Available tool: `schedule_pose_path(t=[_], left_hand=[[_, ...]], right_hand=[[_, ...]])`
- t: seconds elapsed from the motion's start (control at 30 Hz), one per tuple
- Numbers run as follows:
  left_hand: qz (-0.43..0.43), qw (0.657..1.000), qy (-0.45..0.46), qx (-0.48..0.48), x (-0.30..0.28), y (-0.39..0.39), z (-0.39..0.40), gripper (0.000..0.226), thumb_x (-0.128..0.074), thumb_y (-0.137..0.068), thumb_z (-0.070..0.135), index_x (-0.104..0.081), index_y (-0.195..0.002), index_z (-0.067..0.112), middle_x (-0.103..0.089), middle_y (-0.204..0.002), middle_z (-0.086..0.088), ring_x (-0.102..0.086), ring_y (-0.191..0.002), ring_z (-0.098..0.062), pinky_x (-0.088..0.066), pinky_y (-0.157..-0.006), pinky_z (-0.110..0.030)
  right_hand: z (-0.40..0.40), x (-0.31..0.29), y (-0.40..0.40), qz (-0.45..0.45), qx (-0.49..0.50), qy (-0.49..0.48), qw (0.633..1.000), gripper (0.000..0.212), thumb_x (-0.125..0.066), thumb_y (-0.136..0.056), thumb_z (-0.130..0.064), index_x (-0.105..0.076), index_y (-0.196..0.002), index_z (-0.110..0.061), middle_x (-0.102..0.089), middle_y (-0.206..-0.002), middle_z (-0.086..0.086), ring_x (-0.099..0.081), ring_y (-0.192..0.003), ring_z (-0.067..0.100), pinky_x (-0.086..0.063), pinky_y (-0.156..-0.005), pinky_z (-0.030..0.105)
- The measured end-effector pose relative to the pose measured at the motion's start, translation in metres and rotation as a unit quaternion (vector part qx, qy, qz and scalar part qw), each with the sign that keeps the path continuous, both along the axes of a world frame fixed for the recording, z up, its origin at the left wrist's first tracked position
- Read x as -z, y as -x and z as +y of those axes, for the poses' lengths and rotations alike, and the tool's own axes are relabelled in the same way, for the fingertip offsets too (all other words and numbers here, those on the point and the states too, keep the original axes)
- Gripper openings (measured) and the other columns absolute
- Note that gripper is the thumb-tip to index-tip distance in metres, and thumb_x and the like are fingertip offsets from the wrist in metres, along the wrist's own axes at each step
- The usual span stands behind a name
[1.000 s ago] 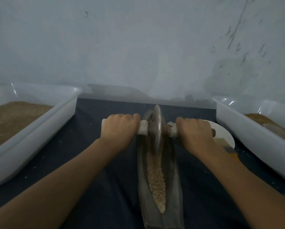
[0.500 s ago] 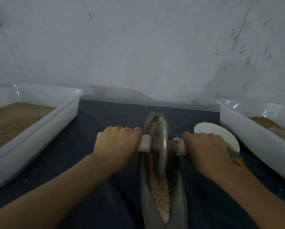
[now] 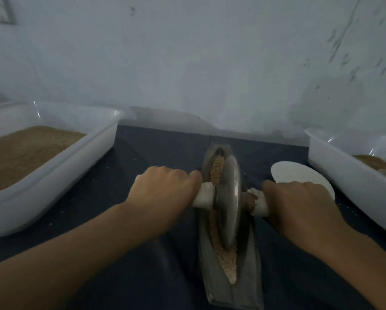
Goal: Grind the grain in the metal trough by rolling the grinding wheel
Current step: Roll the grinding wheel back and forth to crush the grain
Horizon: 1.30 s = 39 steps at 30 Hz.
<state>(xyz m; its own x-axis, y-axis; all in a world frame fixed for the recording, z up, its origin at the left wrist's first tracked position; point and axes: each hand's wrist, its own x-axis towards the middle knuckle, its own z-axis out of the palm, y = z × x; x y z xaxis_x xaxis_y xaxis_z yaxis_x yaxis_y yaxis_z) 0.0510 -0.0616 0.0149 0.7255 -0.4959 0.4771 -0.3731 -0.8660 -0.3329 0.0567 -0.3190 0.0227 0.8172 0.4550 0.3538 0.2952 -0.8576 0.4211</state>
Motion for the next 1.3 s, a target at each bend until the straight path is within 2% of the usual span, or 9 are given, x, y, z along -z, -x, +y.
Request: schedule_pose_path(t=[0.07,0.2,0.37,0.57,0.7,0.8,0.9,1.07,1.3], left_hand=[[-0.02,1.0,0.001,-0.008,-0.003,0.005,0.001,0.067,-0.084,-0.043,0.02,-0.026,-0.075,0.023,-0.027,-0.056,0.009,-0.015,-0.045,-0.013,0.002,-0.047,-0.022],[-0.021,0.997,0.024,-0.071,0.004,-0.036,-0.008,0.035,-0.065,-0.077,0.023,-0.03,-0.08,0.022,-0.05,-0.068,0.005,-0.034,-0.05,-0.019,-0.016,-0.045,-0.029],[-0.003,0.992,0.071,-0.103,0.008,-0.073,-0.01,0.02,-0.054,-0.088,0.024,-0.034,-0.086,0.02,-0.061,-0.083,0.001,-0.059,-0.069,-0.024,-0.028,-0.053,-0.032],[0.008,0.998,0.028,-0.06,-0.002,-0.027,-0.008,0.032,-0.066,-0.079,0.026,-0.035,-0.086,0.023,-0.056,-0.077,0.005,-0.047,-0.059,-0.019,-0.027,-0.052,-0.031],[-0.026,1.0,-0.003,-0.005,-0.006,0.013,-0.005,0.051,-0.085,-0.04,0.016,-0.045,-0.071,0.02,-0.047,-0.054,0.003,-0.031,-0.042,-0.015,-0.011,-0.046,-0.025],[-0.003,0.998,-0.025,-0.051,-0.009,0.005,-0.01,0.047,-0.079,-0.057,0.021,-0.036,-0.075,0.022,-0.039,-0.058,0.006,-0.029,-0.048,-0.014,-0.004,-0.046,-0.025],[-0.024,0.995,0.004,-0.1,0.001,-0.033,-0.014,0.031,-0.061,-0.08,0.023,-0.03,-0.082,0.022,-0.046,-0.07,0.007,-0.045,-0.057,-0.018,-0.018,-0.047,-0.029],[0.003,0.992,0.045,-0.118,-0.001,-0.061,-0.018,0.024,-0.057,-0.085,0.019,-0.033,-0.084,0.02,-0.048,-0.072,0.005,-0.045,-0.059,-0.021,-0.027,-0.052,-0.033],[-0.01,0.999,-0.021,-0.026,-0.003,-0.004,-0.007,0.048,-0.077,-0.062,0.025,-0.032,-0.077,0.024,-0.031,-0.056,0.008,-0.02,-0.044,-0.012,-0.007,-0.045,-0.025]], right_hand=[[0.001,-0.002,0.003,-0.011,0.029,0.021,0.999,0.048,-0.078,-0.061,-0.032,-0.031,-0.069,-0.028,-0.023,-0.052,-0.01,-0.026,-0.043,0.013,-0.009,-0.045,0.024],[0.015,-0.007,-0.034,-0.02,0.052,-0.014,0.998,0.029,-0.062,-0.081,-0.029,-0.033,-0.079,-0.024,-0.054,-0.07,-0.004,-0.046,-0.058,0.021,-0.023,-0.051,0.029],[0.028,-0.015,-0.073,-0.038,0.047,-0.002,0.998,0.03,-0.067,-0.074,-0.023,-0.037,-0.08,-0.02,-0.065,-0.081,0.004,-0.062,-0.071,0.029,-0.026,-0.053,0.032],[0.011,-0.007,-0.026,0.019,0.044,-0.033,0.998,0.033,-0.063,-0.08,-0.039,-0.032,-0.078,-0.027,-0.044,-0.063,-0.005,-0.044,-0.056,0.018,-0.024,-0.052,0.03],[-0.001,0.004,0.011,0.036,0.034,-0.045,0.998,0.037,-0.063,-0.075,-0.04,-0.028,-0.07,-0.031,-0.034,-0.057,-0.009,-0.042,-0.053,0.014,-0.035,-0.049,0.03],[0.004,0.004,-0.004,0.027,0.056,-0.046,0.997,0.035,-0.06,-0.08,-0.036,-0.028,-0.069,-0.029,-0.031,-0.058,-0.009,-0.043,-0.056,0.017,-0.034,-0.051,0.031],[0.015,0.001,-0.04,-0.02,0.064,-0.034,0.997,0.025,-0.061,-0.08,-0.028,-0.036,-0.077,-0.023,-0.039,-0.06,-0.007,-0.05,-0.059,0.023,-0.023,-0.046,0.029],[0.024,-0.011,-0.07,-0.025,0.066,-0.027,0.997,0.026,-0.06,-0.081,-0.027,-0.035,-0.081,-0.022,-0.062,-0.081,0.001,-0.053,-0.063,0.026,-0.021,-0.049,0.029],[-0.001,-0.001,0.006,0.032,0.007,-0.034,0.999,0.034,-0.067,-0.075,-0.04,-0.035,-0.072,-0.029,-0.027,-0.055,-0.009,-0.038,-0.052,0.015,-0.021,-0.048,0.029]])
